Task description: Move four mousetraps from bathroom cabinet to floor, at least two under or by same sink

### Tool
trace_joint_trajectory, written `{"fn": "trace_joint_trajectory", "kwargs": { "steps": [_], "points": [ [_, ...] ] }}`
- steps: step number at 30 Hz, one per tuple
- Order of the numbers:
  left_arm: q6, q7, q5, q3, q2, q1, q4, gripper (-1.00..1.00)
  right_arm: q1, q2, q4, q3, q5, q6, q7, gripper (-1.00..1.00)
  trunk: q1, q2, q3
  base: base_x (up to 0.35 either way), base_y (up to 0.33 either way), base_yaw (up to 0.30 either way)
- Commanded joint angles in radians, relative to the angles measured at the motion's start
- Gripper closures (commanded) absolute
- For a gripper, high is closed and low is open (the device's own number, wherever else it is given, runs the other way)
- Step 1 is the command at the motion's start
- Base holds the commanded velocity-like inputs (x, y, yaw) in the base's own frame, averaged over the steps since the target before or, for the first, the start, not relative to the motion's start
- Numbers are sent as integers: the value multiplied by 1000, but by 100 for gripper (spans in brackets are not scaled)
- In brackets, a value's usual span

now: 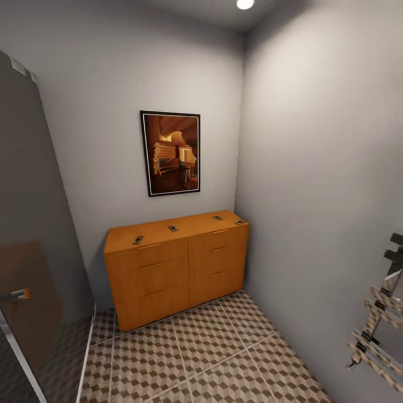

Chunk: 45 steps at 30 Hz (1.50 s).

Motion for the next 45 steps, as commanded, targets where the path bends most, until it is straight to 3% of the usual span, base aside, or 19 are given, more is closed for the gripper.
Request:
{"fn": "trace_joint_trajectory", "kwargs": {
  "steps": [1,26,36,45],
  "points": [
    [6,-1,6,1,0,1,-2,-100,0,0,0,0,1,2,0,-100,0,-1,0,0,0,-295],
    [-58,-1,8,2,1,1,25,-100,0,0,0,2,1,2,-1,-100,0,-1,17,49,0,-279],
    [-61,0,8,3,2,1,29,-100,0,0,0,2,1,1,-5,-100,0,-1,17,306,0,-47],
    [-62,0,8,3,3,1,30,-100,0,0,0,2,11,0,-8,-100,0,-1,11,341,-11,173]
  ]
}}
